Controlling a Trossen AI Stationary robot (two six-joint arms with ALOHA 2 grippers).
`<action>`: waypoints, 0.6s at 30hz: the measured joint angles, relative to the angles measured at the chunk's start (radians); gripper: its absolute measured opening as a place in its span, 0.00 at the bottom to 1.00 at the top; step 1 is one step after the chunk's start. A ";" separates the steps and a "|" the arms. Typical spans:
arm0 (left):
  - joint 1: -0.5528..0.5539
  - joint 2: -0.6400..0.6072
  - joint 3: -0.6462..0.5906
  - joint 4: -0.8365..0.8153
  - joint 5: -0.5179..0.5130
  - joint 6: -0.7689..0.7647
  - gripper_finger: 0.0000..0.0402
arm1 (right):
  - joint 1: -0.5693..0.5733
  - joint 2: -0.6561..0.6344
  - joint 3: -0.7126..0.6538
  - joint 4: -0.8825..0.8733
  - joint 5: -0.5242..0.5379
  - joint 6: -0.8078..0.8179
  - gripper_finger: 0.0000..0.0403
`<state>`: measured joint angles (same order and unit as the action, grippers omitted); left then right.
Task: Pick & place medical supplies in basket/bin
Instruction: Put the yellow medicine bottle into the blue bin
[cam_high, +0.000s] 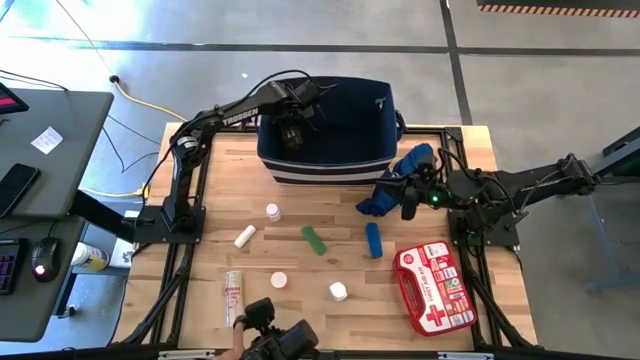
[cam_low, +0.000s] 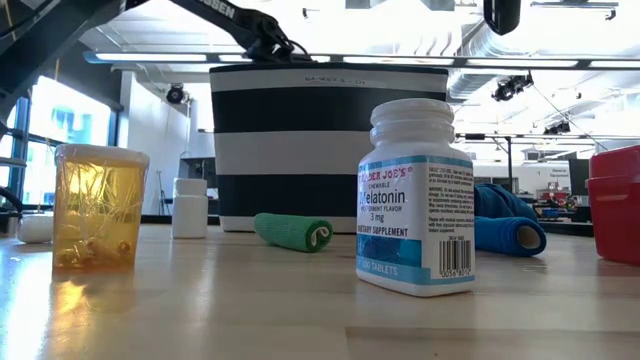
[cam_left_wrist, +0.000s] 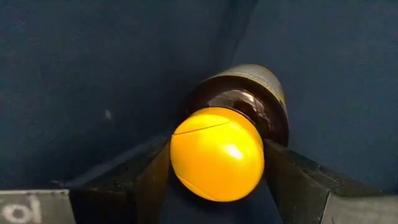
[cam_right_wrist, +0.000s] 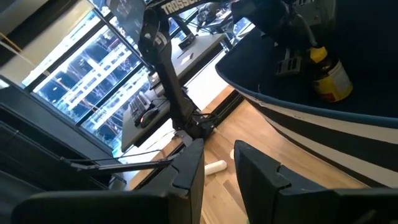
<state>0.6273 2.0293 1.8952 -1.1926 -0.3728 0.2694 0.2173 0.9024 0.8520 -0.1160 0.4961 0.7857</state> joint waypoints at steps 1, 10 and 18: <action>0.000 0.000 0.007 -0.009 0.005 -0.007 0.70 | 0.000 0.000 0.000 0.000 -0.002 -0.001 0.20; 0.001 0.000 0.057 -0.015 0.001 -0.013 0.70 | 0.000 0.000 0.000 0.000 -0.004 -0.008 0.20; 0.001 0.000 0.070 -0.057 0.013 -0.032 0.89 | 0.000 0.000 0.000 0.000 -0.023 -0.008 0.20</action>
<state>0.6281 2.0293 1.9648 -1.2494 -0.3600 0.2374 0.2173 0.9024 0.8520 -0.1158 0.4731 0.7773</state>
